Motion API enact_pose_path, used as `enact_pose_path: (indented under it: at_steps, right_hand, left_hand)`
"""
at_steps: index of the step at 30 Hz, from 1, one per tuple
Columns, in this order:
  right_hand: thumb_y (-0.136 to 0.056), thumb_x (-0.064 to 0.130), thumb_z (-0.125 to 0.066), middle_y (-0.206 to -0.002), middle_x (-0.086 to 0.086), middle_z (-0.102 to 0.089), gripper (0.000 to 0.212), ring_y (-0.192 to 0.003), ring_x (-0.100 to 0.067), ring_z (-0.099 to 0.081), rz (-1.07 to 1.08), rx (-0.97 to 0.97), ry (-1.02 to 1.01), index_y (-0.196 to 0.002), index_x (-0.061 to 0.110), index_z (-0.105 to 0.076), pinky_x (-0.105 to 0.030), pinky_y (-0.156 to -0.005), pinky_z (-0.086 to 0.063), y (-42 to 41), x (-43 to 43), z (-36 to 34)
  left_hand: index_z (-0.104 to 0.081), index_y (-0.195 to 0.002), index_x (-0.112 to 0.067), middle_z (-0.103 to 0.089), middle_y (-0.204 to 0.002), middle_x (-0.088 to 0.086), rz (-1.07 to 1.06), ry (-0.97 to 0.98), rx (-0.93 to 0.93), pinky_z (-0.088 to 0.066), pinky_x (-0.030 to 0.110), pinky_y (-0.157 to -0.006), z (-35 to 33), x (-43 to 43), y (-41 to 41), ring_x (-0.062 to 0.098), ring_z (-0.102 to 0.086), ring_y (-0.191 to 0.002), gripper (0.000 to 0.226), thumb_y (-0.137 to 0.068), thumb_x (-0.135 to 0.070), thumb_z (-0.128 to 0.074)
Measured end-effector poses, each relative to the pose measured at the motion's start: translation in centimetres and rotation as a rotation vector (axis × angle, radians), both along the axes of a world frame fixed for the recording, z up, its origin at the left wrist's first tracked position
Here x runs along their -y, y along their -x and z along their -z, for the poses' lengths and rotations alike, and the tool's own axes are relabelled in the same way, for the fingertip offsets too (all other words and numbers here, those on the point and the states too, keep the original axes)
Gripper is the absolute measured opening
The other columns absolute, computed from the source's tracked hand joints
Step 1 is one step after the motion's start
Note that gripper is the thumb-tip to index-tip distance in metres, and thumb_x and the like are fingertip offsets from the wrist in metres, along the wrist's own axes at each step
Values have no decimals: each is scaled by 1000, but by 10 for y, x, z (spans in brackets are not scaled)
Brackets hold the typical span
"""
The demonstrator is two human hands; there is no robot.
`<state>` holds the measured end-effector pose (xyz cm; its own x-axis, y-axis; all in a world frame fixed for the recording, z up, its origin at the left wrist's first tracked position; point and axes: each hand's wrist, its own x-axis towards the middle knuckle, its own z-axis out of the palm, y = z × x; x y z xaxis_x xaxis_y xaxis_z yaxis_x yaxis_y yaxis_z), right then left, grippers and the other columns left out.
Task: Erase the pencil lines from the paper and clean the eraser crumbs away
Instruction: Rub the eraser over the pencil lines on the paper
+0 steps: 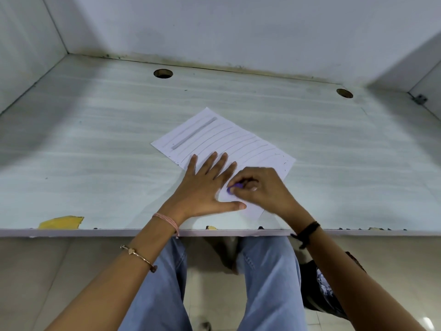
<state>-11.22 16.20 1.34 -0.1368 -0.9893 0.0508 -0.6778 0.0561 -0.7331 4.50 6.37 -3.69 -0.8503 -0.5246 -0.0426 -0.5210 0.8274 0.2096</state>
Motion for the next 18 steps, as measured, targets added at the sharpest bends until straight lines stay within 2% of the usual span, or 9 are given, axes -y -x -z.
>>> enact_pose_path:
  at_steps: [2,6,8,11,12,16,18]
  right_hand:
    - [-76,6,-76,-81,3,-70,10,-69,-1,-61,-56,16,-31,-82,13,-75,-9,-67,-43,2,-3,-1]
    - [-75,2,-74,-82,-4,-72,10,-64,5,-59,210,2,114,-80,10,-75,-4,-63,-40,34,13,0]
    - [-74,1,-75,-80,-3,-71,11,-66,3,-60,162,-5,101,-80,10,-75,-6,-63,-41,22,10,1]
    - [-76,5,-75,-82,1,-70,9,-71,-5,-63,-50,23,-24,-82,12,-75,-11,-67,-45,-2,-3,1]
    - [-76,6,-76,-81,3,-71,9,-71,-3,-62,-44,23,-17,-82,13,-75,-10,-67,-44,3,-1,1]
    - [-75,4,-75,-80,0,-72,8,-66,2,-60,219,35,115,-80,11,-75,-12,-66,-43,37,15,1]
    - [-75,4,-76,-77,1,-70,9,-64,1,-59,163,28,89,-79,11,-75,-10,-64,-42,24,11,1]
  left_hand:
    - [15,-154,-34,24,-161,-5,1,1,0,14,55,-117,0,1,0,14,27,-146,107,-70,-93,-14]
    - [17,-153,-35,26,-160,-6,2,-1,2,15,54,-117,1,1,0,14,29,-145,105,-72,-93,-15]
    - [16,-153,-35,26,-161,-6,-3,-10,-2,15,54,-117,0,0,0,13,28,-145,105,-71,-93,-15]
    - [14,-154,-34,25,-161,-6,-1,-13,1,14,54,-117,-1,0,0,14,27,-146,109,-68,-95,-12]
    - [15,-154,-34,25,-161,-6,-1,-13,4,14,54,-117,-2,0,0,14,28,-146,107,-70,-94,-14]
    - [15,-154,-34,27,-160,-6,-5,-16,10,15,54,-117,-1,0,0,13,29,-145,102,-78,-89,-25]
    - [15,-154,-34,26,-160,-6,-9,-16,1,15,54,-117,0,0,1,13,29,-145,103,-76,-90,-23]
